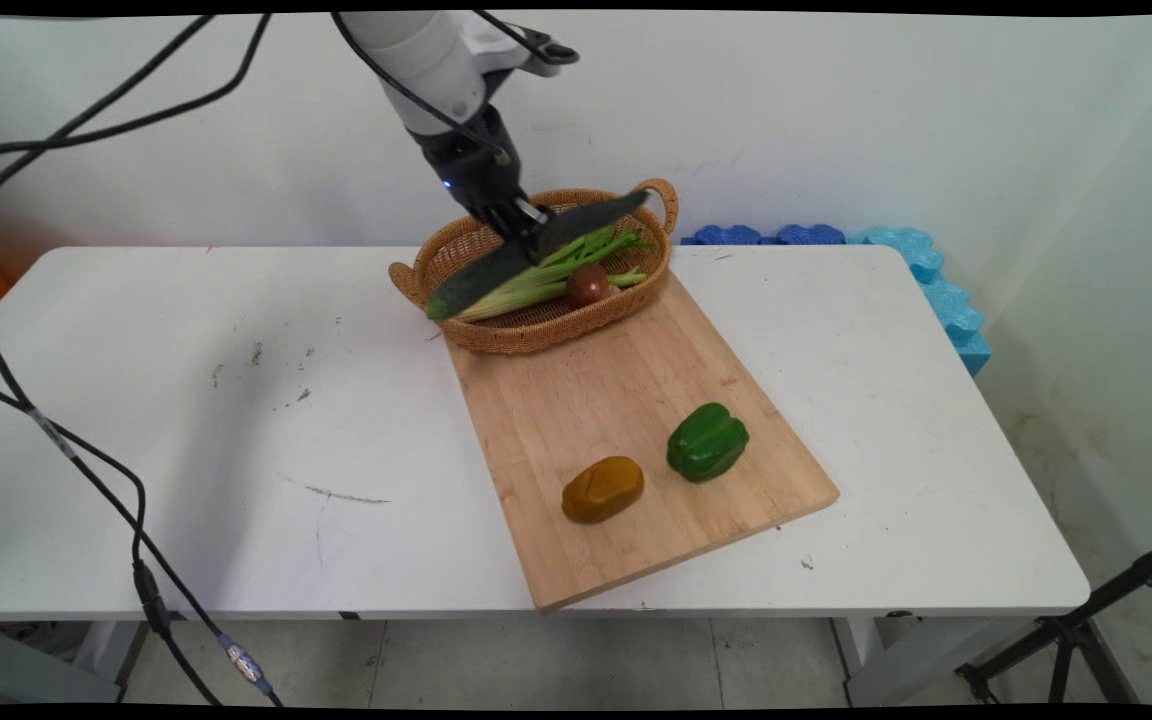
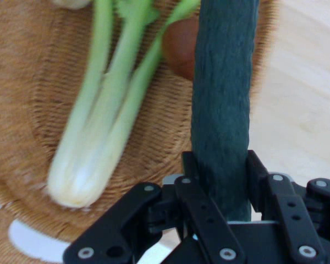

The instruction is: Place the picked object in the vegetable basket

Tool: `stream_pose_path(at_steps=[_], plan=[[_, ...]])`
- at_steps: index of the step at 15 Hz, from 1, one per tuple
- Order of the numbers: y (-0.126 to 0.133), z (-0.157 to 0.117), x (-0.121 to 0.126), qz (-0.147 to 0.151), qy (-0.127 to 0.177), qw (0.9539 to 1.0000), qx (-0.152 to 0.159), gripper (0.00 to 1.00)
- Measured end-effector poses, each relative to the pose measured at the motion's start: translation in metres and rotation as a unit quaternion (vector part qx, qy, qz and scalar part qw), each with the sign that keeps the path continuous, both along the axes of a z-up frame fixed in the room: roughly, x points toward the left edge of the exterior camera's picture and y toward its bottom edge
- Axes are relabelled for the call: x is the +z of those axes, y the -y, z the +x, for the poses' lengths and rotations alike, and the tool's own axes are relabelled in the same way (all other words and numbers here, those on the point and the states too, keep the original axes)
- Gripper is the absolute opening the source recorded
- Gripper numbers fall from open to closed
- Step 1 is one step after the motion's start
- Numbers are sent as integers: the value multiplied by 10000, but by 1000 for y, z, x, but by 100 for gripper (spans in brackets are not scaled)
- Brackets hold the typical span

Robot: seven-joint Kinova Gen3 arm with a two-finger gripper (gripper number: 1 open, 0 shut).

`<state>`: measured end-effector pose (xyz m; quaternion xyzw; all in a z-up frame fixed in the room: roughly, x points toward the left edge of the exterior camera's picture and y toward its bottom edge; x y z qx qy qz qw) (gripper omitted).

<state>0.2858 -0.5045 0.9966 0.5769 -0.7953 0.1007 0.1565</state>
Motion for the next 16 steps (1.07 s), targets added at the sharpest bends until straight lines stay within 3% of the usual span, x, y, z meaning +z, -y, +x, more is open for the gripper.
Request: stream_pose_path(at_steps=[7, 16], plan=[[28, 26, -20, 230, 297, 9973, 634, 0], [53, 27, -46, 308, 346, 9964, 713, 0]])
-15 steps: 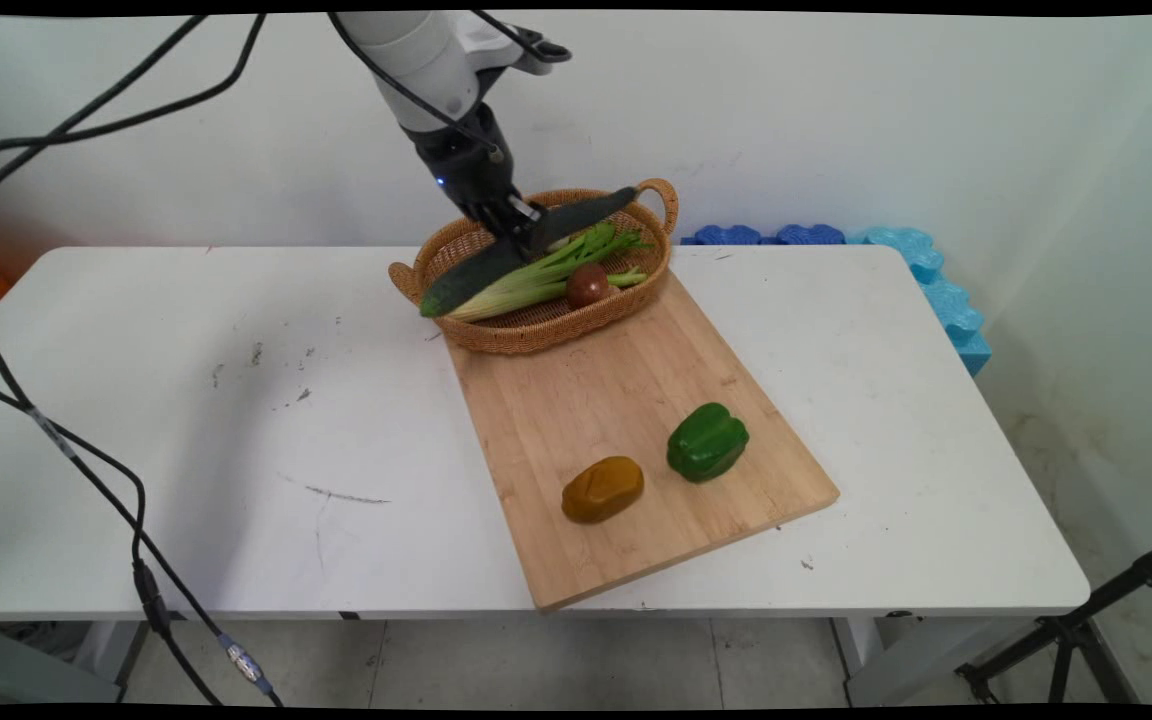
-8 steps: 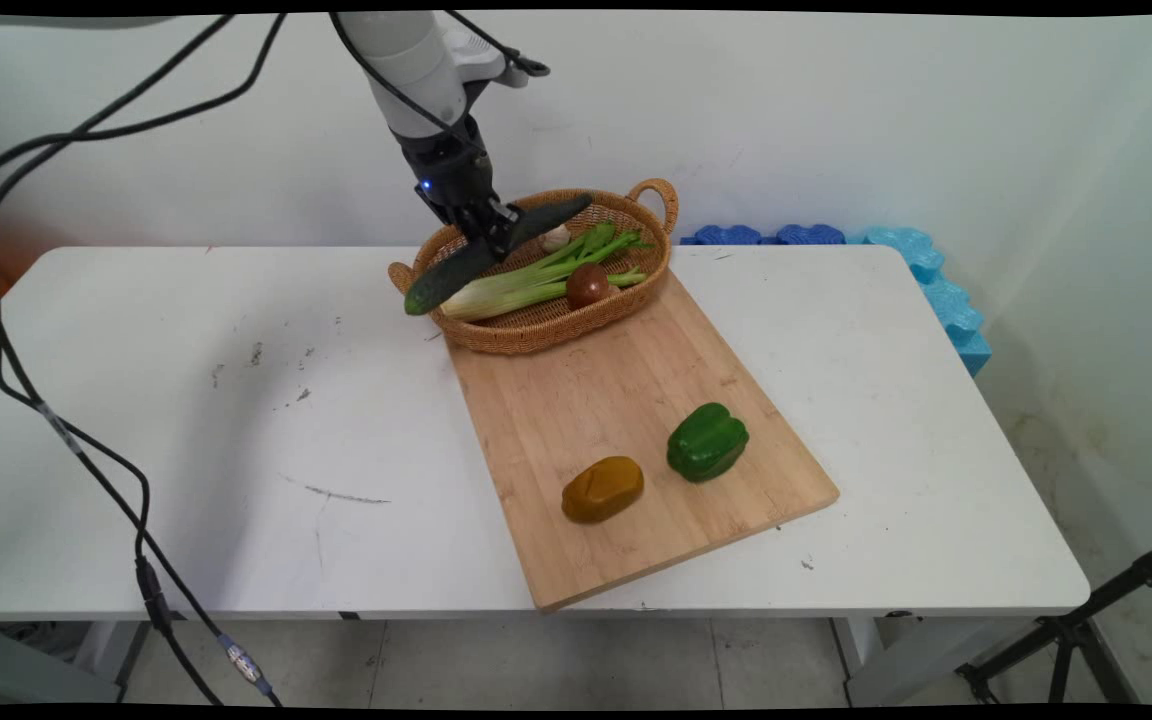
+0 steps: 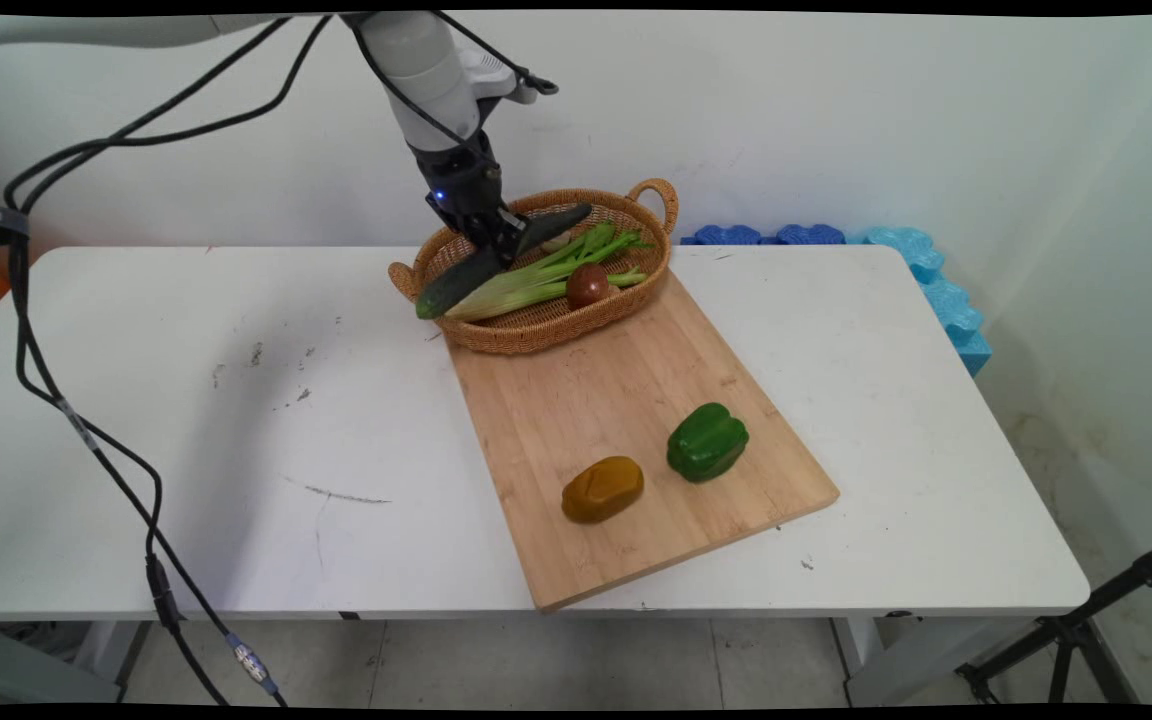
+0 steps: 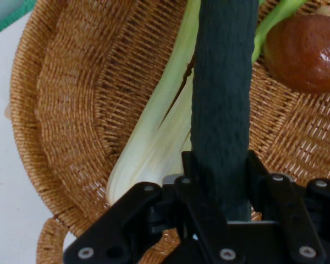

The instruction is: Place the picked object in the vegetable basket

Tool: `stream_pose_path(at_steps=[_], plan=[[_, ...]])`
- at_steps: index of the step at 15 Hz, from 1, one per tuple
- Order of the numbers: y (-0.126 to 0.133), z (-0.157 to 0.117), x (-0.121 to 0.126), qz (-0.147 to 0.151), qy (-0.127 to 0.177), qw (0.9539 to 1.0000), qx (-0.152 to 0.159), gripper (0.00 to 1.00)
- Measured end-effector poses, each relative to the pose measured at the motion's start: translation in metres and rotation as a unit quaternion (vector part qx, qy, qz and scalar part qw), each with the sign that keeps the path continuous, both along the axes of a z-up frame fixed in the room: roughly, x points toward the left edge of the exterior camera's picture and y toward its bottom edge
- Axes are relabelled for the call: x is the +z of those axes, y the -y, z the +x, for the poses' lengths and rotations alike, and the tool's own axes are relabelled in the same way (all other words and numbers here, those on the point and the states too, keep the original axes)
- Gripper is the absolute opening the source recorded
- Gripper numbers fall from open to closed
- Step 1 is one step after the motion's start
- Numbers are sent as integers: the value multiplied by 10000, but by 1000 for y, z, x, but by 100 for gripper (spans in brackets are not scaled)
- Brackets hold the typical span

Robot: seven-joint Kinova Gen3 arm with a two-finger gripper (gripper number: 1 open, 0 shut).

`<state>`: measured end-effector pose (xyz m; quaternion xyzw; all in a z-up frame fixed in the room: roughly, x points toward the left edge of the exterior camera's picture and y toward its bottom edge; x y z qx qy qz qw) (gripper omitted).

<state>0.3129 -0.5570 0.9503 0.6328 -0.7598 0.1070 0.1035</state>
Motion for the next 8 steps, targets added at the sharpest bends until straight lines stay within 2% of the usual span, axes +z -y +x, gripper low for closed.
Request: stream_pose_path(at_steps=[2, 3, 8], plan=[[3, -1, -4, 5, -6, 10000, -10, 0], [3, -2, -5, 1, -17, 10000, -14, 100], [5, -13, -2, -121, -151, 9997, -172, 100]])
